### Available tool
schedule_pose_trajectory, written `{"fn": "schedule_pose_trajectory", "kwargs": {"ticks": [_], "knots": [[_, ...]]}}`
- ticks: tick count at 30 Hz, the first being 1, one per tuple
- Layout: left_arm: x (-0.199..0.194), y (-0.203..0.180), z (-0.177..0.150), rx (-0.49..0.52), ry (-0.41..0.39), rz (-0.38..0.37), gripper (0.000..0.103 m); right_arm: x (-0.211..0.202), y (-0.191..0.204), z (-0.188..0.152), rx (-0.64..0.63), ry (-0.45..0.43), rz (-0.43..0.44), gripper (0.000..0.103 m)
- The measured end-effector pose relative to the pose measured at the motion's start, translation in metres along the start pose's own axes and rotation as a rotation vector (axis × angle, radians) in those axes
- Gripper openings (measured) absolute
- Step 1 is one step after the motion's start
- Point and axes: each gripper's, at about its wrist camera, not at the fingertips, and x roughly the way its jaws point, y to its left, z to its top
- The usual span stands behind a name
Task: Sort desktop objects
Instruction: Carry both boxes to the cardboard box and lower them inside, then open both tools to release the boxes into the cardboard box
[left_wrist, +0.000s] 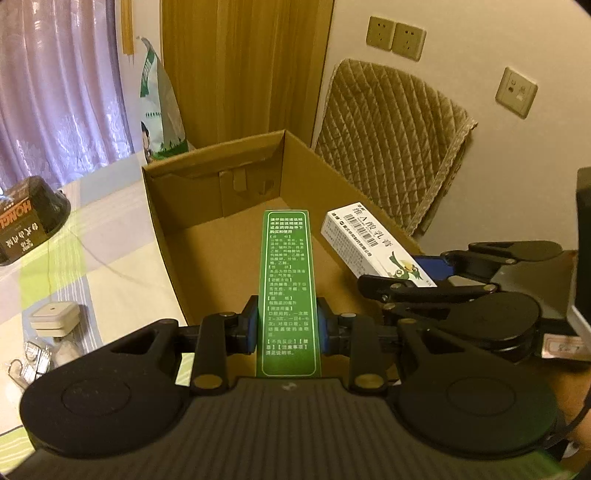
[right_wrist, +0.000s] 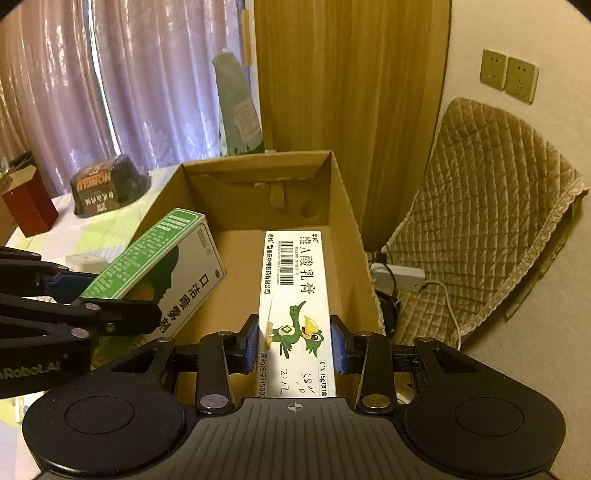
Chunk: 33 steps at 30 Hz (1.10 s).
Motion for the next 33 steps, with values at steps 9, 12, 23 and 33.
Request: {"fn": "schedule_pose_trajectory", "kwargs": {"ticks": [9,12,23,33], "knots": [[0.011,0.000,0.000,0.031,0.011,0.018,0.025,0.017,-0.003,-0.001,-0.009,0.027,0.003,0.038],[0.015,-0.001,0.000,0.041,0.015,0.025,0.025,0.023,-0.004,0.000,-0.011,0.035,0.003,0.038],[0.023,0.001,0.003,0.055,0.012,0.034,0.025,0.034,-0.004,-0.001,-0.022,0.057,0.003,0.038],[0.017,0.005,0.004,0.041,0.004,0.038,0.025,0.036,0.002,0.001,-0.030,0.059,0.008,0.038]]}}
